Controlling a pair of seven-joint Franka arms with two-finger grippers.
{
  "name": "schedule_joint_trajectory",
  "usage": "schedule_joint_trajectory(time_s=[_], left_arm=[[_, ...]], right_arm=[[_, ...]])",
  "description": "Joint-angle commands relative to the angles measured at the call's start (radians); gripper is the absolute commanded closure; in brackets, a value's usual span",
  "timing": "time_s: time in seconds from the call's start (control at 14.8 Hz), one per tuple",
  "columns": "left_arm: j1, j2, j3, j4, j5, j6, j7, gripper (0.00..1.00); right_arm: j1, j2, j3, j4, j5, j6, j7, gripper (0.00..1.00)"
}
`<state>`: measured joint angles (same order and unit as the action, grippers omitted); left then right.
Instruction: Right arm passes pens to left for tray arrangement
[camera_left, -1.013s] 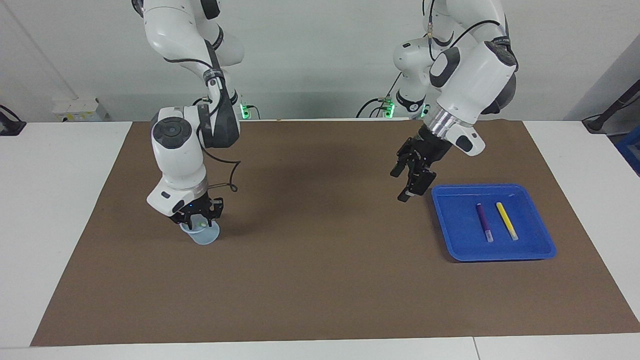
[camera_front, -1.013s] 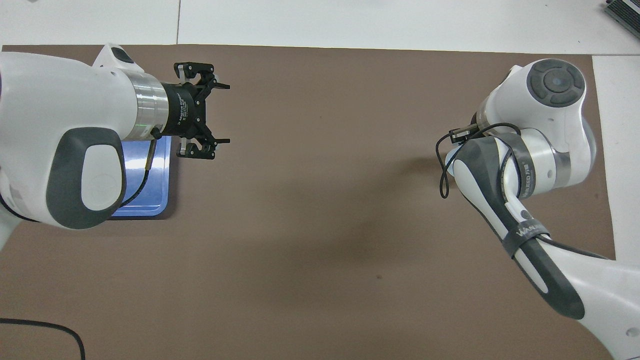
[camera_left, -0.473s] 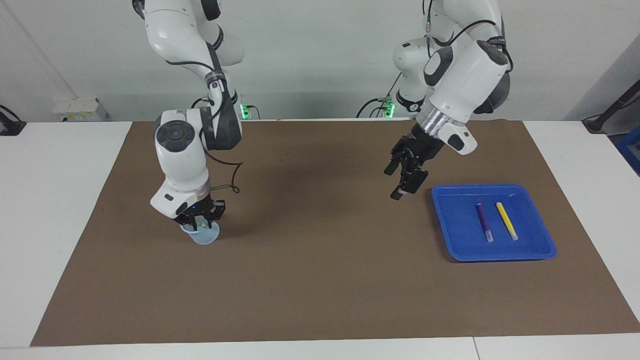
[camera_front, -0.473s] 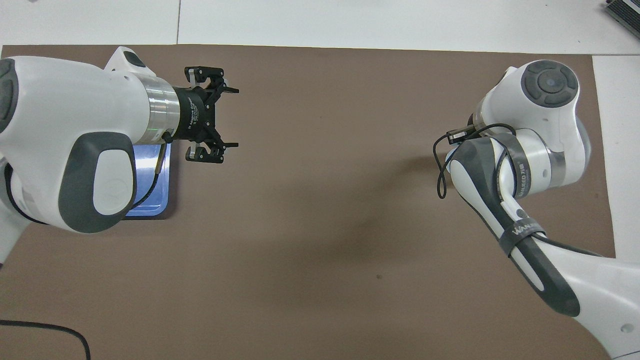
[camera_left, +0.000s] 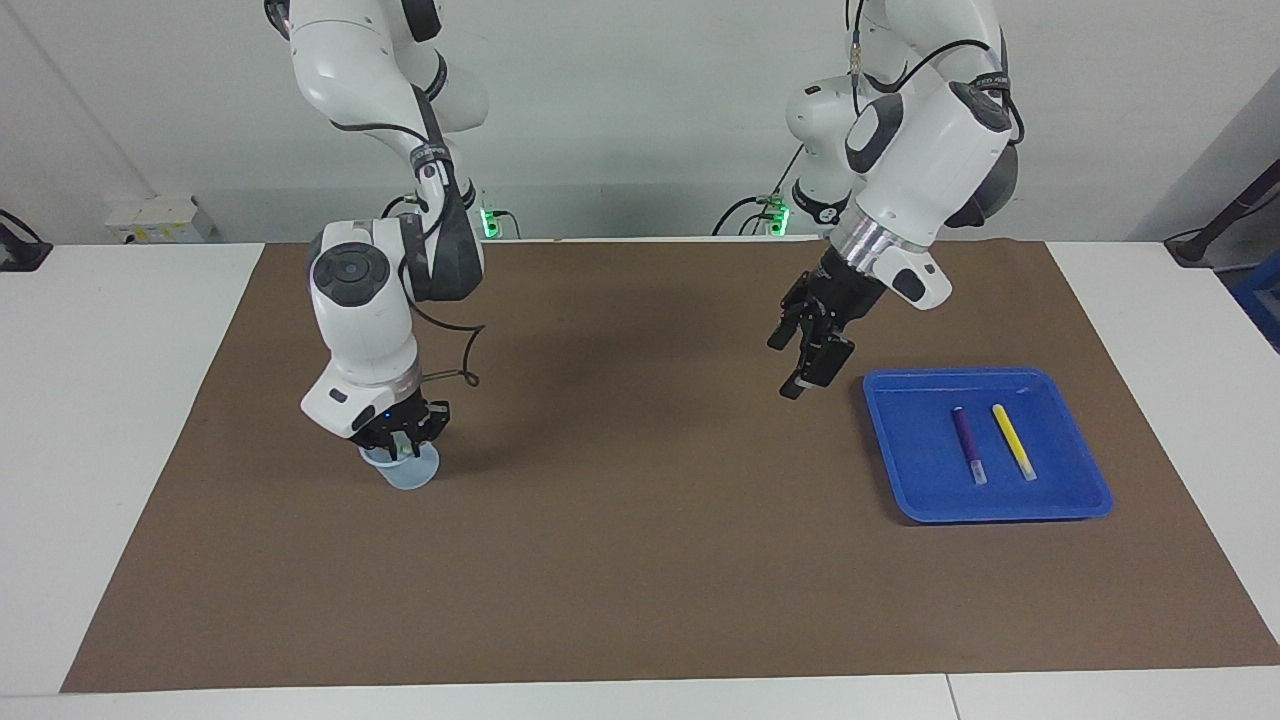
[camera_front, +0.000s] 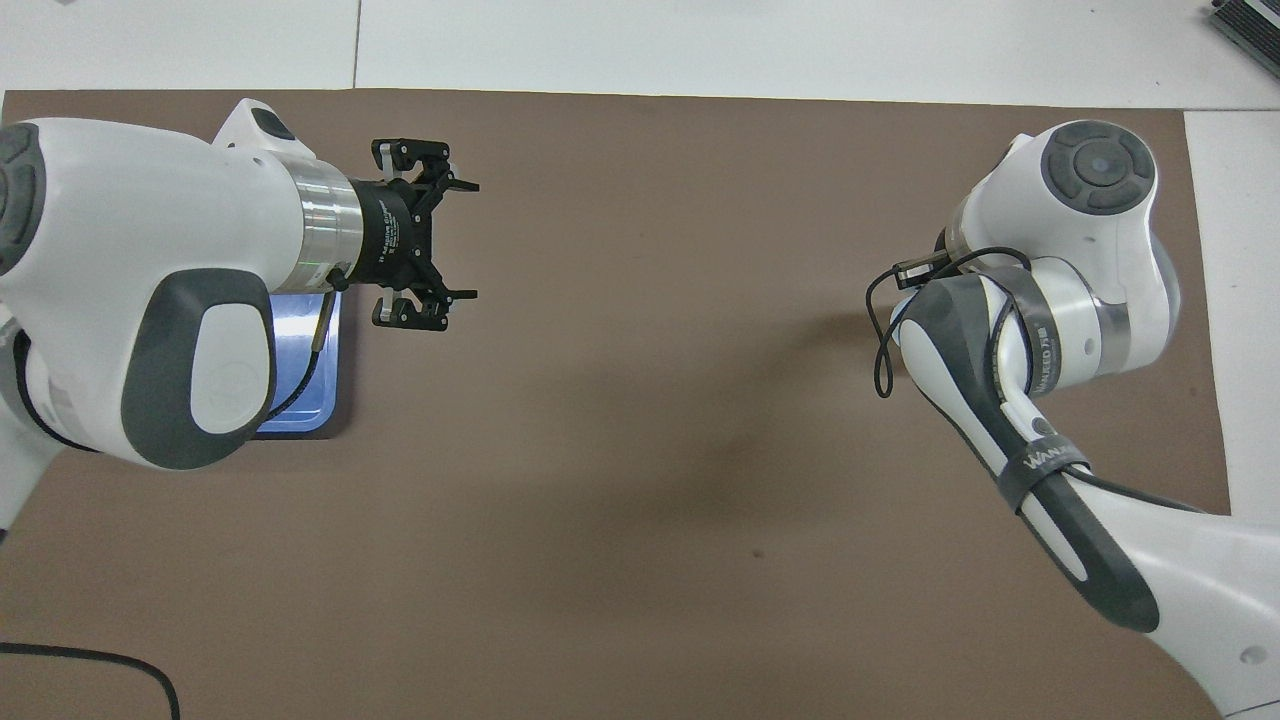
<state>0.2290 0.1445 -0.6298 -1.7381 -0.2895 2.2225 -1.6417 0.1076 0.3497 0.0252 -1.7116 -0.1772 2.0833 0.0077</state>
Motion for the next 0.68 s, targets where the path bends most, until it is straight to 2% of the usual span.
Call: schedule_joint_trajectory(time_s=[0.0,0.2,0.47,0.61], left_arm=[[0.001,-0.036,0.01,-0.032,0.007,-0.001,-0.009,0.0],[-0.007,-0.037,0.01,-0.035,0.007,-0.001,-0.009,0.0],[-0.007,-0.037,0.012,-0.026,0.007,-0.023,-0.01,0.0],[-0.008,-0.049,0.009,-0.044,0.007,-0.027,-0.009,0.0]], right_arm=[[-0.006,0.003,0.004,0.01,-0.016,-0.017,-0.011,0.77],[-0.013,0.0,0.004,0.012,-0.018,-0.026,-0.018,0.81],[-0.017,-0.001,0.002,0.012,-0.018,-0.026,-0.032,0.82],[-0.017,-0.008,0.002,0.015,-0.018,-0.037,-0.034,0.87]])
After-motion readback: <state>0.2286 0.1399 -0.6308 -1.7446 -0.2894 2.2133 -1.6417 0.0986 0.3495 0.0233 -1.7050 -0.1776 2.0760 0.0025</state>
